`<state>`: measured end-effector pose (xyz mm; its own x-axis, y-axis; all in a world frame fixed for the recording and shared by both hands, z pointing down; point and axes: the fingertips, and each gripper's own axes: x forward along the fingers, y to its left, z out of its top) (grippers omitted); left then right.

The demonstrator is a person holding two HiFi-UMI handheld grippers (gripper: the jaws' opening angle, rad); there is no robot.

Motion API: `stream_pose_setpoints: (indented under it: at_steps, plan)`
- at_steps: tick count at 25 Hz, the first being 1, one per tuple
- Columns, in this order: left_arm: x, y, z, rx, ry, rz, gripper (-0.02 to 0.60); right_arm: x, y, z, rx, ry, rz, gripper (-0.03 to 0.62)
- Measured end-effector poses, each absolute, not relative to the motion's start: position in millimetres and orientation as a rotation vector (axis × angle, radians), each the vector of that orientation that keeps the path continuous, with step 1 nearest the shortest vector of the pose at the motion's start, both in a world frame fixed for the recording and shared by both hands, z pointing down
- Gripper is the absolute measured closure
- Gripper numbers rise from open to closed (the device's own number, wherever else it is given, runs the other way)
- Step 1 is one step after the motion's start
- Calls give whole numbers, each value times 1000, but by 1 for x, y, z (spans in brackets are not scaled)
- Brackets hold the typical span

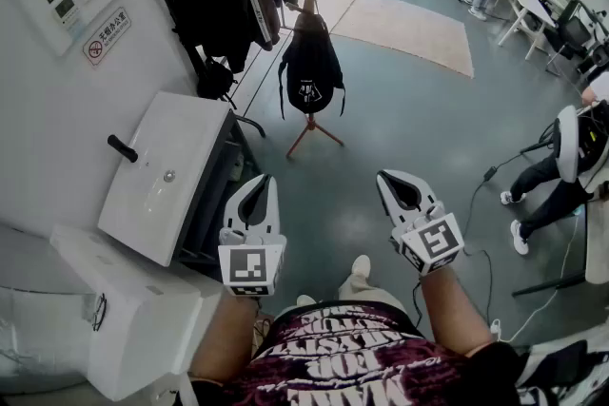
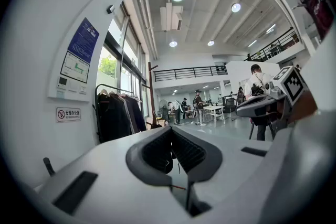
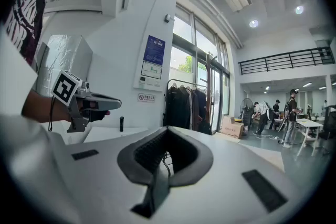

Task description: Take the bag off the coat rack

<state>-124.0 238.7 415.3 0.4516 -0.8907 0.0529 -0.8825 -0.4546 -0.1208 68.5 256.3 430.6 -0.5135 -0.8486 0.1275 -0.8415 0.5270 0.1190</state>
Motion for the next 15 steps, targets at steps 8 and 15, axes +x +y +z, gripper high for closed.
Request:
stream_pose_setpoints:
  at_steps: [8, 15]
  plan:
    - [-146, 270, 423, -2631, 1602, -222, 574, 45, 292, 434, 1415, -2607, -1, 591]
    - [-161, 287, 430, -2623, 1623, -209, 574, 35, 315, 444, 1427, -2595, 22, 589]
